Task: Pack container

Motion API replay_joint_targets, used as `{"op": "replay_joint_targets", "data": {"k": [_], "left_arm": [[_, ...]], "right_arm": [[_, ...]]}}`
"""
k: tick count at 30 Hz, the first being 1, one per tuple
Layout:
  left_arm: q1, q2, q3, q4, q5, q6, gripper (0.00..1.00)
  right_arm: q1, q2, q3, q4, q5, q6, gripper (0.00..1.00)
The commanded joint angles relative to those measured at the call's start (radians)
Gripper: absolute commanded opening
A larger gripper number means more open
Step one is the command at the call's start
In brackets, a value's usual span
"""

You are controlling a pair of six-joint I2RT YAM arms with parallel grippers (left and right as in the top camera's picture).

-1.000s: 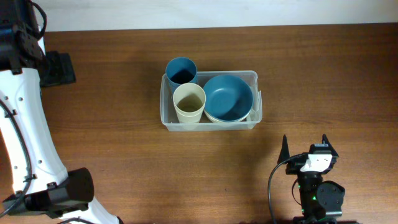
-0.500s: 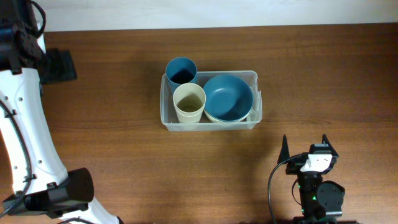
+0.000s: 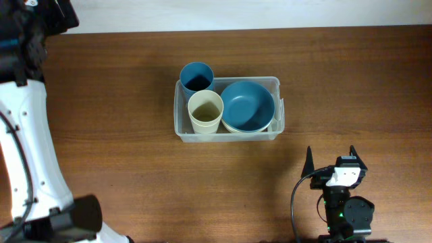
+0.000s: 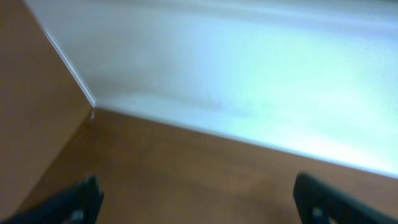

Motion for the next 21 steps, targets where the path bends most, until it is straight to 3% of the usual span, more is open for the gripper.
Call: {"op": "replay_joint_targets", "data": {"k": [1,10,21], "left_arm": [[0.001,-0.129,-0.147,0.104,0.064,0.001,1.0],[-0.061,-0.423,-0.635,0.484,0.088,0.001,1.0],[-0.151,-0.787,-1.321,1.126,0.088,0.001,1.0]], "right_arm": [[-0.003,-0.008,-0.006,-0.007,-0.006,0.004,0.99],[-0.003,-0.008,-0.006,-0.007,-0.006,0.004,0.99],[-0.003,-0.008,-0.006,-0.007,-0.006,0.004,0.99]]}}
